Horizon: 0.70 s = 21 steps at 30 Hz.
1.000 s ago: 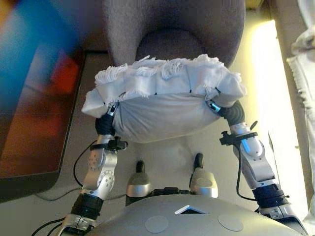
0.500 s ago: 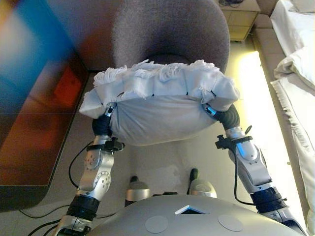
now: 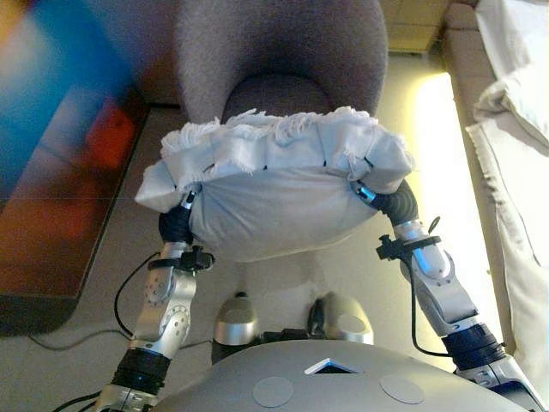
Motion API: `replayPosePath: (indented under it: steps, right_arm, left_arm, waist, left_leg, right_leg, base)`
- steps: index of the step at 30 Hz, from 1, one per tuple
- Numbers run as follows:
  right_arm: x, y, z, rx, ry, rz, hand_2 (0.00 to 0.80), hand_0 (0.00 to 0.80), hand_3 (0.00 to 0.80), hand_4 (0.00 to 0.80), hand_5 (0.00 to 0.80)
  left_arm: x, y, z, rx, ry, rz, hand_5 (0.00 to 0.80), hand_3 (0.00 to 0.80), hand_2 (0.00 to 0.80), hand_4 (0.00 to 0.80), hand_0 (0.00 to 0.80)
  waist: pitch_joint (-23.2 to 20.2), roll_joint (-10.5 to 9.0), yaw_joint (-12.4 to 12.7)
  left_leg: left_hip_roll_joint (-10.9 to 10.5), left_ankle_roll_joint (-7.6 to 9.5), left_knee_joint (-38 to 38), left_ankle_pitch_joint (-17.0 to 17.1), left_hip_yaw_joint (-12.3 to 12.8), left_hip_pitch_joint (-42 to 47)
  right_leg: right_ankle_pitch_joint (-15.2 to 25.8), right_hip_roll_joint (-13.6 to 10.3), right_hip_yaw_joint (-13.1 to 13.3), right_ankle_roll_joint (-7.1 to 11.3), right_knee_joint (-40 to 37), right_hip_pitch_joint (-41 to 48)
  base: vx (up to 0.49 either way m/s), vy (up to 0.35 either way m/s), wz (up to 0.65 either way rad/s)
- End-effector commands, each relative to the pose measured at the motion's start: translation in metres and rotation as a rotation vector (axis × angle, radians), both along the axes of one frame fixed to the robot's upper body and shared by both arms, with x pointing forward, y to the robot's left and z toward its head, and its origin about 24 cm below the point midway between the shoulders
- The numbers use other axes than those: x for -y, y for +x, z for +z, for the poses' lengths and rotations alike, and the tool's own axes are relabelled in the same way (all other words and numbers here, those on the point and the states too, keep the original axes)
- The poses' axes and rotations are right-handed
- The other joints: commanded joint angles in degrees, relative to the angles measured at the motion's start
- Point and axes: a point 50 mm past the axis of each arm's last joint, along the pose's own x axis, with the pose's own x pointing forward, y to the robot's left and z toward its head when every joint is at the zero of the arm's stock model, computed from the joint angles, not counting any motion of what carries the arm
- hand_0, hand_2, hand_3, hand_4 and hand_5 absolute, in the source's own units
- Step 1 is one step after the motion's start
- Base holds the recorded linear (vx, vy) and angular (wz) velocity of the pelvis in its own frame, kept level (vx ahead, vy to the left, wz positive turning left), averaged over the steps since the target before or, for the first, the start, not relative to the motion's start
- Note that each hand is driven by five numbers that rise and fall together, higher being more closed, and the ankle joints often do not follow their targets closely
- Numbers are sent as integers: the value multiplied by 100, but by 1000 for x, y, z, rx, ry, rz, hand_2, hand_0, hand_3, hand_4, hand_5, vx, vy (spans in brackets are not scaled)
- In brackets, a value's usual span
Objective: Pick up the cushion and take it to the sofa
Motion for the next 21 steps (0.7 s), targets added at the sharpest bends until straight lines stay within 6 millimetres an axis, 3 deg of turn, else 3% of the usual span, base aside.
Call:
replayPosePath:
  steps: [1,4,6,9,10,12,15,18,19,21]
  right_arm:
    - [-36,-6,44,240,77,198,800,800,800,800,800]
    - [-35,-10,43,229,79,200,800,800,800,800,800]
    - [-30,-10,44,232,80,188,800,800,800,800,800]
    - [-20,-10,48,233,109,162,800,800,800,800,800]
    - [-18,-10,48,241,109,144,800,800,800,800,800]
    - [-19,-9,48,251,108,125,800,800,800,800,800]
    - [-29,-9,48,263,110,136,800,800,800,800,800]
    - [-31,-8,47,252,122,119,800,800,800,800,800]
    - [-31,-7,45,247,123,108,800,800,800,800,800]
    - [-29,-8,43,244,130,95,800,800,800,800,800]
  left_arm:
    - [5,12,56,320,-22,-22,800,800,800,800,800]
    - [4,8,55,319,-20,-30,800,800,800,800,800]
    - [3,10,56,320,-9,-41,800,800,800,800,800]
    - [2,17,60,326,12,-61,800,800,800,800,800]
    - [3,18,62,347,38,-86,800,800,800,800,800]
    - [8,20,64,357,65,-118,800,800,800,800,800]
    - [12,25,66,361,94,-132,800,800,800,800,800]
    - [11,32,68,363,103,-147,800,800,800,800,800]
    - [11,34,68,357,104,-149,800,800,800,800,800]
    - [11,34,66,350,95,-153,800,800,800,800,800]
  waist:
    - [-418,72,277]
    - [-505,62,394]
    - [-551,-20,384]
    - [-732,-289,335]
    - [-816,-370,343]
    - [-909,-368,359]
    - [-930,-281,212]
    - [-830,-290,-9]
    - [-757,-321,-135]
    - [-662,-207,-325]
  left_leg:
    - [223,-256,-1098,1647,-282,-613]
    - [447,-337,-1037,1768,-308,-798]
    - [494,-265,-956,1633,-104,-764]
    - [267,119,-591,1220,27,-795]
    - [154,269,-463,1081,59,-782]
    - [34,391,-420,956,31,-660]
    - [-138,520,-432,723,-130,-286]
    - [-405,580,-541,653,-452,38]
    - [-519,579,-580,600,-628,242]
    - [-465,512,-644,463,-864,616]
  right_leg:
    - [-84,185,-140,467,-1174,1825]
    - [-454,63,-45,514,-980,2066]
    - [-445,-161,-160,645,-810,2140]
    - [503,-611,-223,1093,-170,2075]
    - [1025,-736,-234,1163,186,2012]
    - [1633,-835,-253,1226,883,1823]
    - [1920,-635,-126,1134,1574,1088]
    - [1586,-180,-166,985,1141,435]
    - [1460,-271,-265,944,954,190]
    - [1422,-298,-431,824,345,-429]
  base:
    - [638,140,-16]
    - [519,177,-37]
    - [455,227,-54]
    - [419,263,-80]
    - [389,255,-75]
    - [434,246,-31]
    - [484,197,-12]
    - [475,50,33]
    - [426,-22,32]
    - [412,-65,49]
